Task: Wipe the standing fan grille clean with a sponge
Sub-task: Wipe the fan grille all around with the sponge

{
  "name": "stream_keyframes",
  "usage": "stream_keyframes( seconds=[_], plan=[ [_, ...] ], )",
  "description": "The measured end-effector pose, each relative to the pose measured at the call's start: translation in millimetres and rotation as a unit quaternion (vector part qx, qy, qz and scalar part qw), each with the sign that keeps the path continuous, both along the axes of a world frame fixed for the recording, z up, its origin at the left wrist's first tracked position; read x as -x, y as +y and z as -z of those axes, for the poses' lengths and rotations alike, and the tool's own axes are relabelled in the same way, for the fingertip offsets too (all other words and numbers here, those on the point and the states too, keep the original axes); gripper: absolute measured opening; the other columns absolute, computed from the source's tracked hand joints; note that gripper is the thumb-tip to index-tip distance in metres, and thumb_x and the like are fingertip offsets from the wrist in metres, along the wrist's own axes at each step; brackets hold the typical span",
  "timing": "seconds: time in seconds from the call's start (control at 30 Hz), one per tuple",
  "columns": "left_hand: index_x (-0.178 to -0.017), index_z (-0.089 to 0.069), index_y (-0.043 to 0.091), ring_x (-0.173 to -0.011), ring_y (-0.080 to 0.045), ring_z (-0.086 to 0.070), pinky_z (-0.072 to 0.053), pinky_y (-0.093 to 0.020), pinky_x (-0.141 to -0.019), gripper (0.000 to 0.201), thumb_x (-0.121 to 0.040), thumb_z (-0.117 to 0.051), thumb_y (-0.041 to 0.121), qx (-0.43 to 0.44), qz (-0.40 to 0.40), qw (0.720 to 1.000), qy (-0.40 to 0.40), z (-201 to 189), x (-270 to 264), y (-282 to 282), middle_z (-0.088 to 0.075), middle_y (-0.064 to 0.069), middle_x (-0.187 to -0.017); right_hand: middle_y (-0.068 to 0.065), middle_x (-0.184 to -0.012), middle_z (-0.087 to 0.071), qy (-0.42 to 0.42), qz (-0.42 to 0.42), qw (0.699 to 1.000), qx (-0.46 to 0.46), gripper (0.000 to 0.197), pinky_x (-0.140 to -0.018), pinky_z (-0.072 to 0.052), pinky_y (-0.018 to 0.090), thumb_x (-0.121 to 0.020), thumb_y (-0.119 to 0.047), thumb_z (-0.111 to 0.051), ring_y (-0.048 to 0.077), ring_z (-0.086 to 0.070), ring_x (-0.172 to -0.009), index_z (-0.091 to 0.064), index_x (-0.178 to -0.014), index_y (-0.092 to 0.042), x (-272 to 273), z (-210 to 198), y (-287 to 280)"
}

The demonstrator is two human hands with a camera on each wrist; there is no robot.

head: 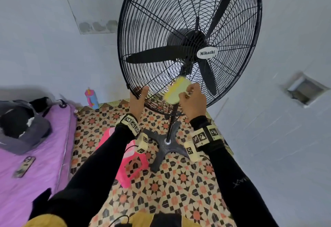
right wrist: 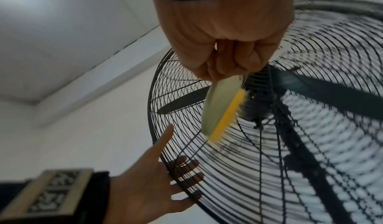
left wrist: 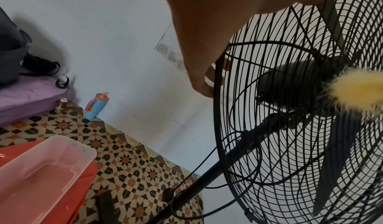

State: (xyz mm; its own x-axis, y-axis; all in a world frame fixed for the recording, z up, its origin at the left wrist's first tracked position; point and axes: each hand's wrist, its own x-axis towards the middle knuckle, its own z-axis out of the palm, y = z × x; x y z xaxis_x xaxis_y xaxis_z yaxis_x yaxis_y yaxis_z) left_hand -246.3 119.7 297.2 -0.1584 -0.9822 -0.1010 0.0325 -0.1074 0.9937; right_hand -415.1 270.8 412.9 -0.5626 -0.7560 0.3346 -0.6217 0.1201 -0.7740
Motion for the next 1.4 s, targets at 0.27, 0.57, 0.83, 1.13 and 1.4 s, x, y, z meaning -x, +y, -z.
stream_keyframes(
  seconds=[0.27,0.57,0.83,1.13,1.4],
  plan=[
    [-0.15,-0.041,0.039,-0.136,-0.022,-0.056,-0.046,-0.056,-0.113,0.092,-0.076,-0.067,0.087,-0.005,-0.008,1.0,0.008,-4.5,1.4,3.1,-0.056,0.006,-0.15,-0.008,-0.092,-0.06,-0.068,-0.024,0.997,0.0,0.019,-0.064,-0.053,0.032,-0.095,-0.02,-0.063,0.013,-0.061,-0.071,-0.047,-0.105,-0.019,26.4,36.7,-3.1],
    [-0.145,-0.047,0.015,-0.111,-0.013,-0.072,-0.063,-0.033,-0.084,0.076,-0.083,-0.088,0.029,-0.022,0.032,0.997,0.064,-17.4,9.9,27.7,-0.068,-0.001,-0.131,0.001,-0.102,-0.066,-0.096,-0.039,0.994,0.028,0.028,-0.053,-0.051,0.025,-0.096,-0.025,-0.064,0.012,-0.064,-0.069,-0.042,-0.114,-0.025,27.5,29.9,-4.9],
    [-0.164,0.007,0.021,-0.147,-0.037,-0.038,-0.039,-0.06,-0.115,0.158,-0.052,-0.097,0.063,-0.071,-0.026,0.99,-0.122,-21.0,19.1,34.8,-0.029,-0.021,-0.166,0.001,-0.092,-0.065,-0.074,0.03,0.997,-0.018,0.02,-0.057,-0.054,0.032,-0.096,-0.018,-0.059,0.021,-0.067,-0.069,-0.047,-0.11,-0.023,42.6,29.6,1.1],
    [-0.16,0.026,0.018,-0.152,-0.043,-0.027,-0.014,-0.069,-0.121,0.146,-0.075,-0.084,0.06,-0.225,-0.016,0.972,-0.069,-20.5,23.9,20.4,-0.025,-0.028,-0.165,0.002,-0.087,-0.056,-0.015,0.057,0.994,-0.097,0.016,-0.052,-0.034,0.024,-0.097,-0.016,-0.057,0.02,-0.053,-0.068,-0.046,-0.109,-0.014,44.4,20.7,3.8],
    [-0.163,0.017,0.016,-0.148,-0.039,-0.032,-0.035,-0.062,-0.112,0.14,-0.077,-0.093,0.029,-0.157,-0.041,0.975,-0.152,-33.8,26.5,25.4,-0.022,-0.025,-0.166,0.003,-0.082,-0.065,-0.035,0.018,0.999,-0.031,0.017,-0.052,-0.039,0.023,-0.096,-0.021,-0.059,0.022,-0.058,-0.061,-0.043,-0.102,-0.02,42.0,12.7,-11.2]
  ],
)
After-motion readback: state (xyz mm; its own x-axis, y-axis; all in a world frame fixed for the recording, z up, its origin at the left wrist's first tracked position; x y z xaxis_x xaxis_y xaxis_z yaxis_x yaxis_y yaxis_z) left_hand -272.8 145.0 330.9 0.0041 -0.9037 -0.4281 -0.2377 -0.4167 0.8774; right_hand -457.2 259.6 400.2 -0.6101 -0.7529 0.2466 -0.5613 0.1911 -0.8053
